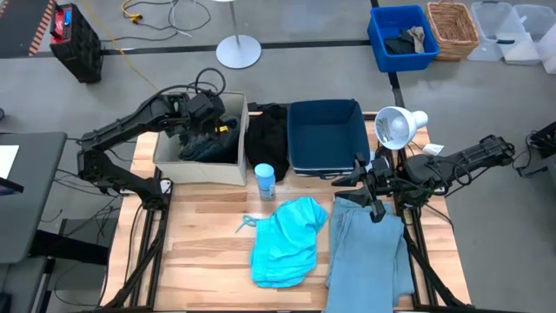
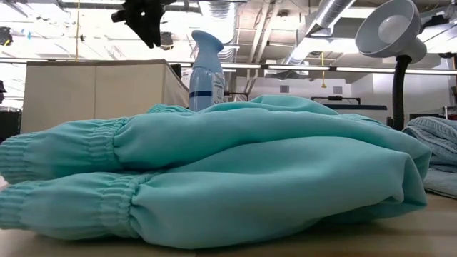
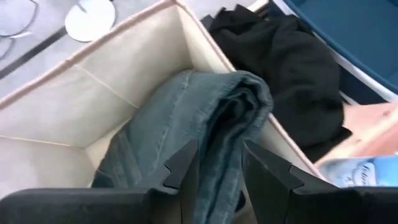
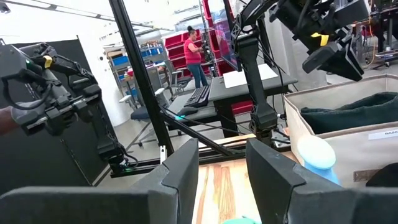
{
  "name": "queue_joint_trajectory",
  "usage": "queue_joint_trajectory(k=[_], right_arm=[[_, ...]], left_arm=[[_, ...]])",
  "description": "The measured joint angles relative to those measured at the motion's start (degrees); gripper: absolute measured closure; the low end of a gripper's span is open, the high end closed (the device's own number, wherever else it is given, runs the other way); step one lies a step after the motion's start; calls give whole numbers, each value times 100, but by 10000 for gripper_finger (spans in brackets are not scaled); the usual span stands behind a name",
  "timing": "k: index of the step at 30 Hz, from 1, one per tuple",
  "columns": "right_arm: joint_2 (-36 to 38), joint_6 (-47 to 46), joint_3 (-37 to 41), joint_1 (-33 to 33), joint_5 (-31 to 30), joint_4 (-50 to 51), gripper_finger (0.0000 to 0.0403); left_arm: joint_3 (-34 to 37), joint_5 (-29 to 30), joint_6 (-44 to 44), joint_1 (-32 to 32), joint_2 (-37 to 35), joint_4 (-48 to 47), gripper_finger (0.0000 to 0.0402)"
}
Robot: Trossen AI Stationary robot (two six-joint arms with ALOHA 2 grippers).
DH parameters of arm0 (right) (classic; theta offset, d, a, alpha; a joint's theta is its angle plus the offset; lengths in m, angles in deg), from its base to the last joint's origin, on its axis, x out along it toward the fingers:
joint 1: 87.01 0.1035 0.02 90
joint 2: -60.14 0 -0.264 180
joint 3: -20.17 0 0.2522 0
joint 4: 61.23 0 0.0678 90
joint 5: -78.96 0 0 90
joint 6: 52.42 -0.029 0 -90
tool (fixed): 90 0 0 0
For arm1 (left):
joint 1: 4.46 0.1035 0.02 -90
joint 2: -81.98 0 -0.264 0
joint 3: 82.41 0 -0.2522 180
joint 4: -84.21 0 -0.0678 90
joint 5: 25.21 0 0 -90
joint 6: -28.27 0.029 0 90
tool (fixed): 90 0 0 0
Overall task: Sort clothes
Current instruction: Put the black shirt into the laundry organizer
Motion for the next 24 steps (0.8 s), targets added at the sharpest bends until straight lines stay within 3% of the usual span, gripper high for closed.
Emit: queue_joint_trajectory(k=[24], right_arm=[[0, 0, 0, 0, 0, -2, 253]], left_arm=[[0, -85, 12, -438, 0, 125, 288]])
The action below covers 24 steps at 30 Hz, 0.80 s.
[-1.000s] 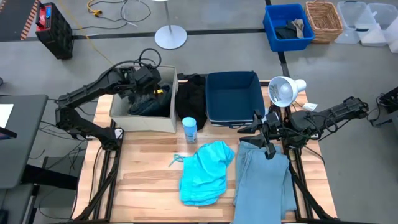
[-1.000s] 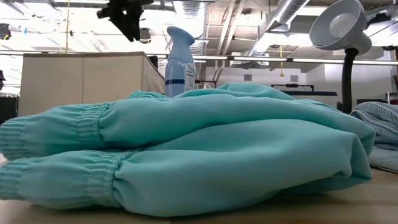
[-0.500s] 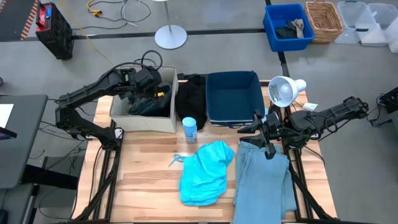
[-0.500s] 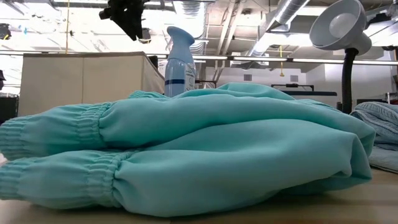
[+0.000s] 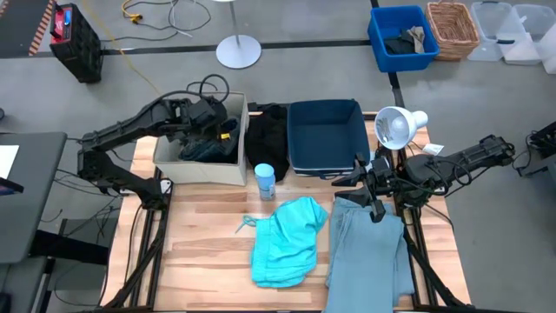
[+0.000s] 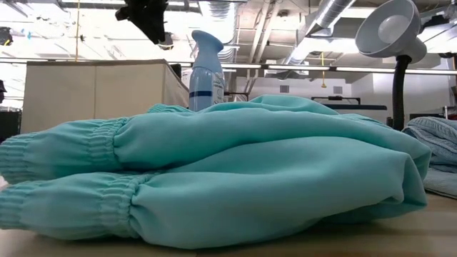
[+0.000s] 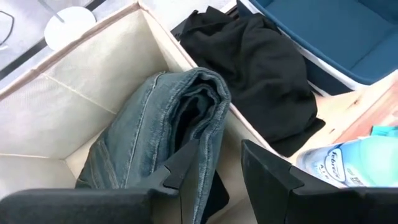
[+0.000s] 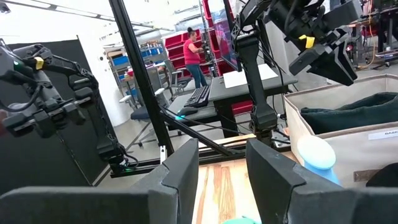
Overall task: Sort clothes
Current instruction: Put the black shirt into the laundry organizer
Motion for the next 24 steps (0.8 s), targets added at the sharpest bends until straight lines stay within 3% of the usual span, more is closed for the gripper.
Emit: queue_joint_trajectory(k=[13, 18, 24], right_arm=[[0, -2, 0, 0, 0, -6, 253], [-87, 10, -22, -16, -54, -371, 253], [-550, 453, -681, -202, -52, -218, 253]], left_arm=[[0, 4, -2, -59, 0, 116, 288], [2, 4, 212, -186, -25, 605, 288], [2, -7, 281, -274, -119, 1022, 288]])
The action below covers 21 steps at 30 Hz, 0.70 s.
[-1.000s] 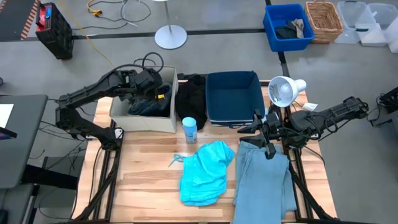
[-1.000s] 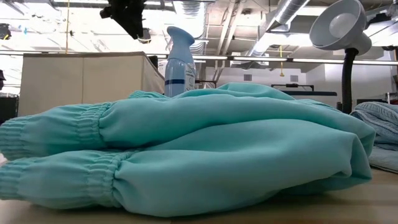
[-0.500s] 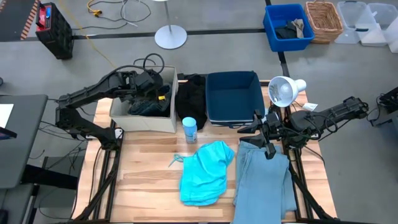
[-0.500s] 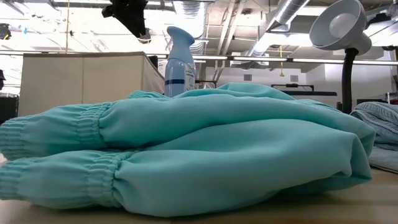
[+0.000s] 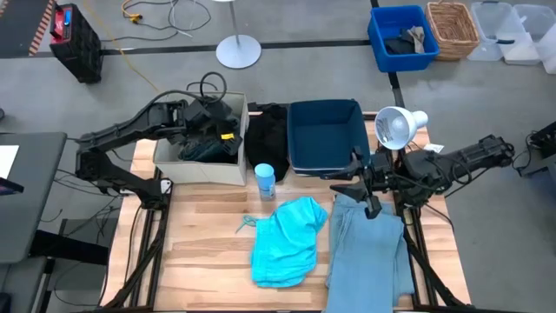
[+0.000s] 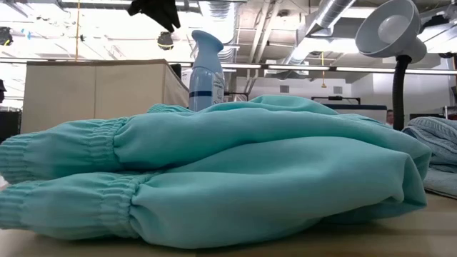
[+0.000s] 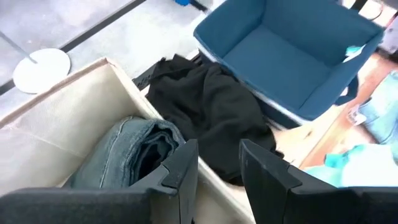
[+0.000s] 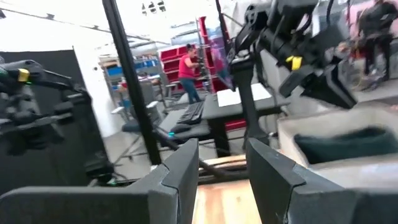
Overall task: Sort clothes
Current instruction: Put the black shirt into the laundry organizer
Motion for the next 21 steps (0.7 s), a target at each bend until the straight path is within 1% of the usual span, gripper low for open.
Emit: queue_joint_trajectory(k=[4, 7, 14, 19, 21], right_arm=[[-441, 359, -592, -184, 2, 315, 253], [-800, 528, -1122, -367, 2, 809, 253], [-1874, 539, -2385, -817, 4, 1998, 253], [-2719, -257, -3334, -1234, 9, 2746, 253], [-3049, -336, -3693, -1439, 8, 2944, 253]], left_arm=[[0, -17, 0, -57, -61, -6, 288], [0, -28, -17, -107, -162, -4, 288], [0, -25, -30, -125, -297, -46, 288], [0, -20, -28, -123, -351, -85, 288], [0, -20, -24, -123, -377, -69, 288]])
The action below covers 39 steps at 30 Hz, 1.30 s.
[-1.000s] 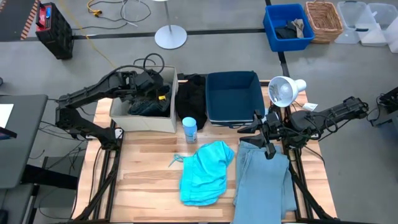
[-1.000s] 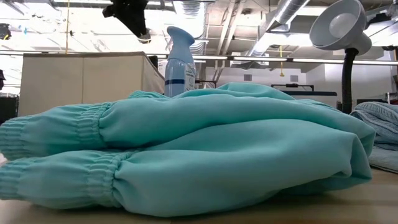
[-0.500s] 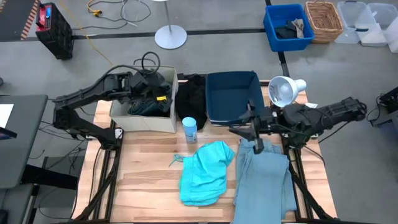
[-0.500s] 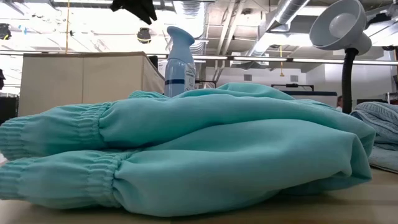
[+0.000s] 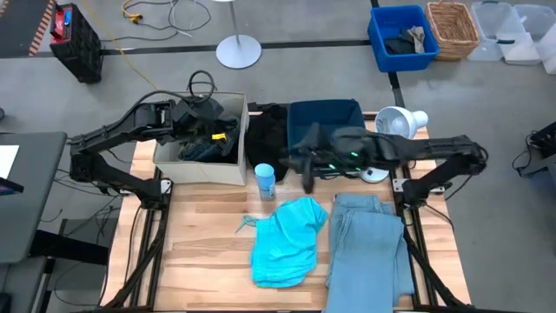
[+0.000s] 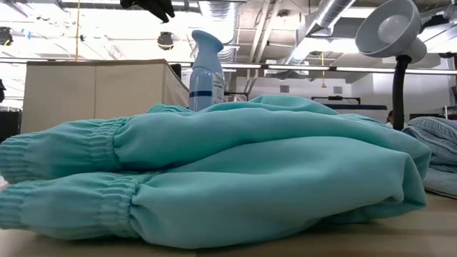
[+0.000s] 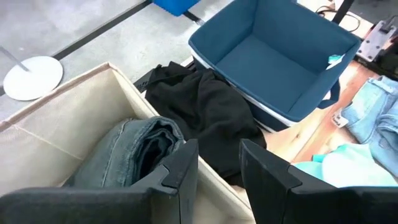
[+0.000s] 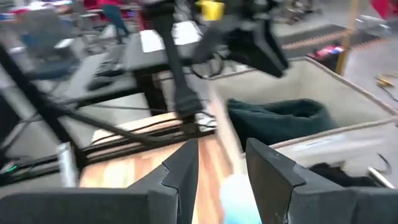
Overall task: Sort clothes
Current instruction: Put the black shirt into the laundry organizer
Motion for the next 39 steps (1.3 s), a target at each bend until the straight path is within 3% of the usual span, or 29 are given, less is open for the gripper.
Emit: queue_joint_trajectory(k=[7, 11, 19, 26, 34, 39], right_arm=[[-953, -21, -1066, -538, -43, 330, 253], [-1312, -55, -1202, -717, -562, 380, 253], [-1988, -1560, -1200, -1258, -597, 512, 253], [-2307, -2758, -1198, -1576, -636, 1140, 259], [-2806, -3560, -1196, -1731, -289, 1082, 283], [-2869, -3679, -1193, -1730, -259, 1076, 252]], left_arm=[[-2, -26, -43, 0, -120, 236, 288], [-1, -481, 24, 0, -224, 717, 288], [-5, -1367, 350, 0, -370, 2100, 288], [-4, -1361, 354, 2, -359, 1656, 288], [-4, -1314, 462, 2, -361, 1600, 288], [-4, -1311, 542, 4, -361, 1592, 288]])
